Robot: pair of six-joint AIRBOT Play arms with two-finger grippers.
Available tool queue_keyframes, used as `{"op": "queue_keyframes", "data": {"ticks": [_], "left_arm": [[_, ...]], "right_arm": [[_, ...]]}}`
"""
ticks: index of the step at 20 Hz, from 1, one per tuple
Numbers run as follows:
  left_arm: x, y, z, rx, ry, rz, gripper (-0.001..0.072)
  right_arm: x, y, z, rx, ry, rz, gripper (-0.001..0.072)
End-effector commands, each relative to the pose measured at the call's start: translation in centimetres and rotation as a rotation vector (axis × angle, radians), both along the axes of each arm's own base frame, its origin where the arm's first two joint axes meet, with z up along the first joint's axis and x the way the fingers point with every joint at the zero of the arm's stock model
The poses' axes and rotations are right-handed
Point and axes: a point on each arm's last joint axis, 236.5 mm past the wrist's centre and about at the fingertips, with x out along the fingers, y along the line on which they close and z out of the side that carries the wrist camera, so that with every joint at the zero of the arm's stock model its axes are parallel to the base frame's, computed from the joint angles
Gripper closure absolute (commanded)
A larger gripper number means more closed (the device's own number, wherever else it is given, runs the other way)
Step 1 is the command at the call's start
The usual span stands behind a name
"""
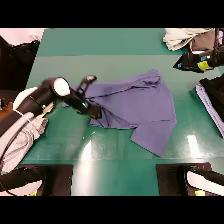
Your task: Fold the shirts.
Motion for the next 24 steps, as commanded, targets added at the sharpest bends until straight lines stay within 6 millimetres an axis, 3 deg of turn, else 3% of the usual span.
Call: {"op": "queue_keyframes", "data": {"ticks": [1, 5, 16, 18, 19, 20, 21, 22, 24], "left_arm": [[-4.1, -2.5, -2.5, -0.048, 0.106, 0.0, 0.0083], [-3.1, -3.2, -3.8, -0.103, 0.104, 0.138, 0.0083], [-2.3, -4.4, -3.5, -0.168, 0.119, 0.215, 0.0087], [-2.4, -4.4, -3.5, -0.167, 0.118, 0.21, 0.0387], [-2.3, -4.4, -3.5, -0.167, 0.116, 0.211, 0.0463], [-2.3, -4.4, -3.5, -0.167, 0.115, 0.212, 0.0469], [-2.2, -4.4, -3.5, -0.168, 0.112, 0.213, 0.0519], [-2.0, -4.3, -3.5, -0.166, 0.102, 0.213, 0.0674], [-1.7, -3.8, -3.7, -0.145, 0.076, 0.201, 0.0681]], "right_arm": [[-1.3, -0.1, -0.3, 0.002, -0.029, -0.019, 0.0163], [-1.7, -0.2, 0.9, 0.001, -0.081, -0.03, 0.0164], [-1.3, -0.3, 1.6, 0.001, -0.113, -0.039, 0.0164], [-1.2, -0.3, 1.6, 0.0, -0.114, -0.039, 0.0164], [-1.3, -0.3, 1.6, 0.001, -0.113, -0.039, 0.0163], [-1.3, -0.3, 1.6, 0.001, -0.113, -0.039, 0.0164], [-1.3, -0.3, 1.6, 0.001, -0.112, -0.039, 0.0164], [-1.3, -0.3, 1.5, 0.001, -0.111, -0.038, 0.0163], [-1.6, -0.2, 1.3, 0.0, -0.095, -0.033, 0.0164]]}}
